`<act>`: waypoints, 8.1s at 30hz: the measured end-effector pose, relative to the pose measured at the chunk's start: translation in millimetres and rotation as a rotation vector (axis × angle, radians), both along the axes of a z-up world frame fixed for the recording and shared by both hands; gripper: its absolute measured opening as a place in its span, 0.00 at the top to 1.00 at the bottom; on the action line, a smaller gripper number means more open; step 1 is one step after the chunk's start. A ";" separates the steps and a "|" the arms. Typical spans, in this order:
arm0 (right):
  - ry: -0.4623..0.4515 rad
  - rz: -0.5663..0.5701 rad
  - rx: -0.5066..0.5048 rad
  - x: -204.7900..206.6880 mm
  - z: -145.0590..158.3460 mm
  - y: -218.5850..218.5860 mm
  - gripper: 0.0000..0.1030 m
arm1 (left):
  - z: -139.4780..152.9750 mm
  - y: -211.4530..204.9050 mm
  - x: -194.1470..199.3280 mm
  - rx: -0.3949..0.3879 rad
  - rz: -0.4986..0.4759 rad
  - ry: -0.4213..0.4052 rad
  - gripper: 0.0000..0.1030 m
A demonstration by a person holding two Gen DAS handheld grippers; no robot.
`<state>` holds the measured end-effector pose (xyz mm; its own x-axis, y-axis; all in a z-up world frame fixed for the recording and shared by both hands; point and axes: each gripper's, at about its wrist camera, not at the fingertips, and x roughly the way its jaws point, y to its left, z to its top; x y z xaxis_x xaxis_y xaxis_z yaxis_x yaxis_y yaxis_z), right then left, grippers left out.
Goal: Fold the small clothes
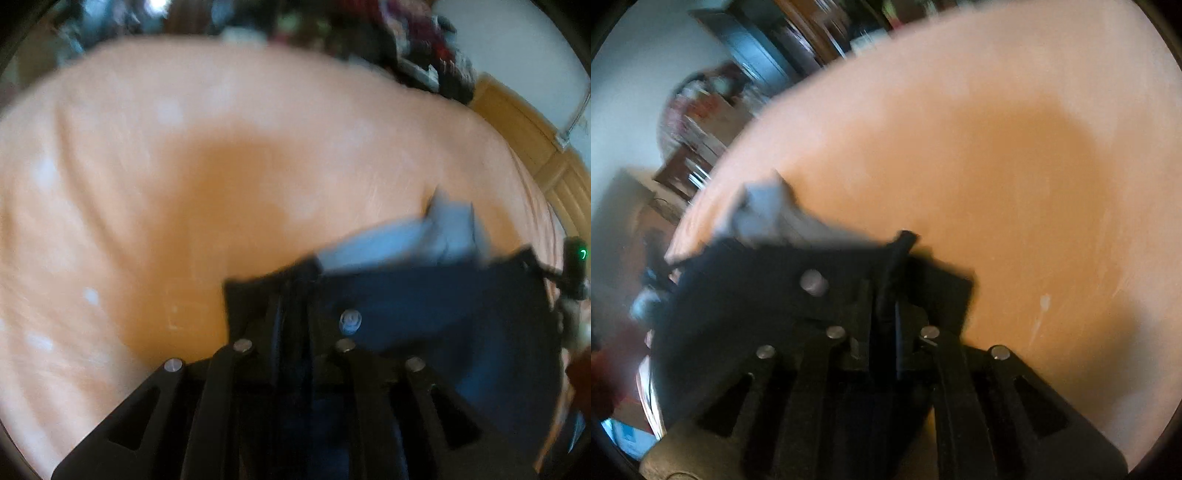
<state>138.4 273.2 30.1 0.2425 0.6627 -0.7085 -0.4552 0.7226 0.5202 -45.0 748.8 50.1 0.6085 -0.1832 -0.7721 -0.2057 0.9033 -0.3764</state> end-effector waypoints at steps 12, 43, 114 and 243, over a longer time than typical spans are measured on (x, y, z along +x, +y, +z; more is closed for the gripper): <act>-0.273 0.136 -0.131 -188.3 103.2 14.3 0.54 | 87.8 -16.4 -223.2 0.004 0.066 -0.157 0.73; -0.539 0.519 -0.363 -317.9 43.1 225.8 0.16 | -6.6 -63.7 -261.8 -0.473 0.357 -0.200 0.92; -0.043 0.305 0.001 -139.2 112.3 298.8 0.84 | 76.6 -258.1 -115.7 0.230 -0.156 -0.375 0.92; 0.156 -0.033 0.372 -222.2 -26.3 -78.0 0.99 | 66.9 -317.9 -40.7 0.454 -0.441 -0.279 0.58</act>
<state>-83.8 195.3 3.8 0.1758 0.8744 -0.4521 -0.3299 0.4851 0.8099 -85.7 430.9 117.0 0.7386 -0.1550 -0.6561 0.2666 0.9610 0.0731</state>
